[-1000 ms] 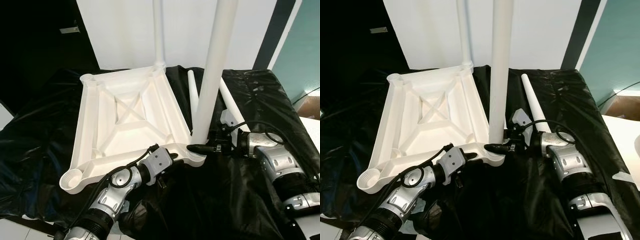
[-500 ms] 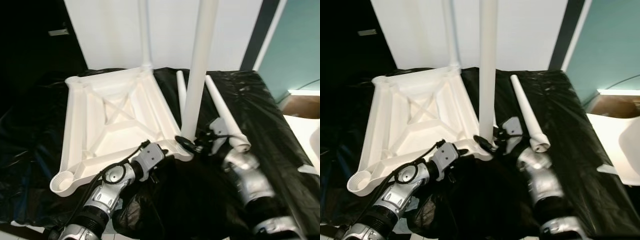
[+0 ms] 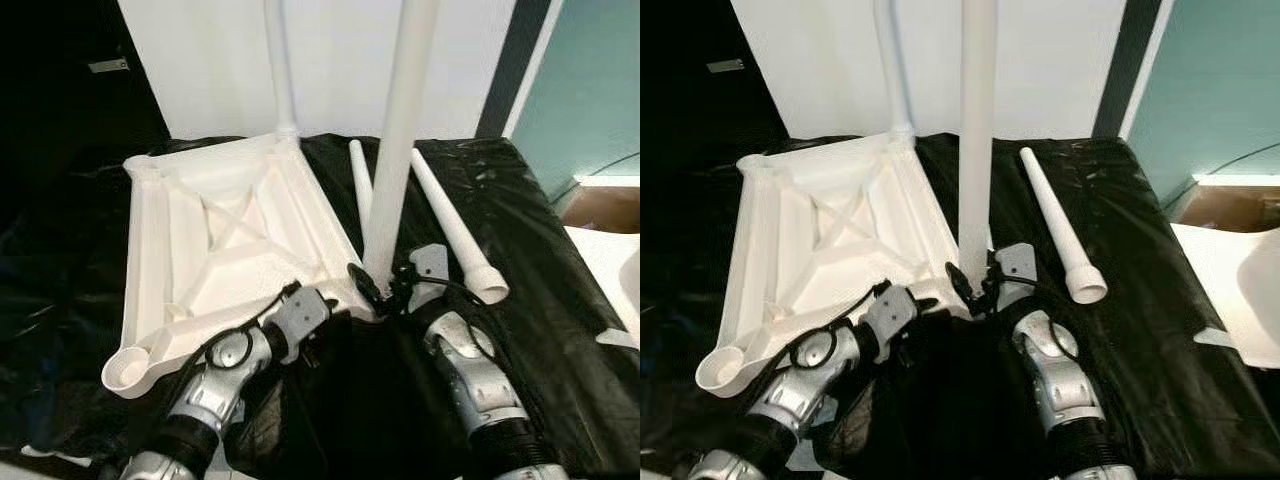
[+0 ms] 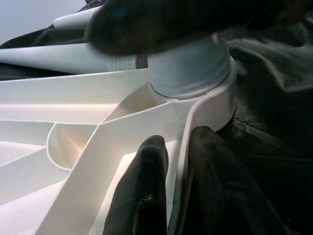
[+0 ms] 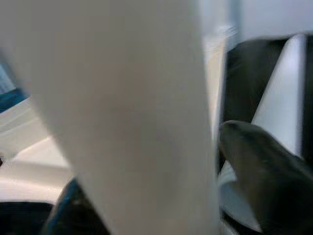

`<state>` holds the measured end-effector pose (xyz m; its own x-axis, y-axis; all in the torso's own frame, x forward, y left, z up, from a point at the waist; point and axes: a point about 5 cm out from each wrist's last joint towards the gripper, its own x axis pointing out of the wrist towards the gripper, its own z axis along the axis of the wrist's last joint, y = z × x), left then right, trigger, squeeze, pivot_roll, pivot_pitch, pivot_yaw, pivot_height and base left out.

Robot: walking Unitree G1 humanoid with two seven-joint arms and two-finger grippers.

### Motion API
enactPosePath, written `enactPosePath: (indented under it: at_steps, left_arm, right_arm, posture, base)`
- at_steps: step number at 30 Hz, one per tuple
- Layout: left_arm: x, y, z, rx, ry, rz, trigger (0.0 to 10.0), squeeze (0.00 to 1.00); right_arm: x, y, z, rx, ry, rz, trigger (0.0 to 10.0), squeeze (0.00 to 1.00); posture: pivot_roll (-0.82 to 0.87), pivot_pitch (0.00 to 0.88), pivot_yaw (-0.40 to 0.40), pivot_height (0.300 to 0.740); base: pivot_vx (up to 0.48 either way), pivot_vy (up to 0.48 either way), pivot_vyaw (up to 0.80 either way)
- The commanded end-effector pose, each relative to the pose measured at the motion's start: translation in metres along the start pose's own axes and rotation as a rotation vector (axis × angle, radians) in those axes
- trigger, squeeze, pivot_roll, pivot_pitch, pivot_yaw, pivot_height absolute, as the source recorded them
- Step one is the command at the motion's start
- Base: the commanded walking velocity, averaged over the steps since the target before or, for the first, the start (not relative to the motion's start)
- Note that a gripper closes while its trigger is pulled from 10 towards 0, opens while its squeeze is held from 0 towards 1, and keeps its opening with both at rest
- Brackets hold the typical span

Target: Building children table

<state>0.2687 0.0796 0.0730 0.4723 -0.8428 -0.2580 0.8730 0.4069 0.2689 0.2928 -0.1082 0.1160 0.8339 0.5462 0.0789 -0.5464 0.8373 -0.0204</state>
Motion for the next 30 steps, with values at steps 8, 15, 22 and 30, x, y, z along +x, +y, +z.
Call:
enactPosePath:
  at_steps: [8, 15, 22, 30]
  left_arm:
    - [-0.006, -0.03, -0.038, -0.082, 0.174, -0.171, 10.0, 0.0]
    - [-0.004, -0.028, -0.037, -0.078, 0.172, -0.17, 10.0, 0.0]
    - [-0.004, -0.028, -0.037, -0.077, 0.17, -0.166, 10.0, 0.0]
    - [-0.003, -0.028, -0.037, -0.079, 0.167, -0.158, 10.0, 0.0]
  right_arm:
    - [-0.003, -0.012, -0.003, -0.015, 0.084, 0.23, 10.0, 0.0]
    - [-0.005, -0.044, 0.01, -0.126, 0.176, 0.45, 10.0, 0.0]
    - [-0.009, -0.067, 0.013, -0.217, 0.251, 0.496, 0.0, 0.0]
    - [-0.012, -0.081, 0.019, -0.253, 0.309, 0.548, 0.0, 0.0]
  posture:
    - [0.07, 0.0, 0.025, 0.74]
    - [0.06, 0.0, 0.027, 0.74]
    - [0.07, 0.0, 0.021, 0.74]
    - [0.07, 0.0, 0.017, 0.74]
  base:
    - [0.0, 0.0, 0.0]
    - [0.0, 0.0, 0.0]
    - [0.0, 0.0, 0.0]
    - [0.0, 0.0, 0.0]
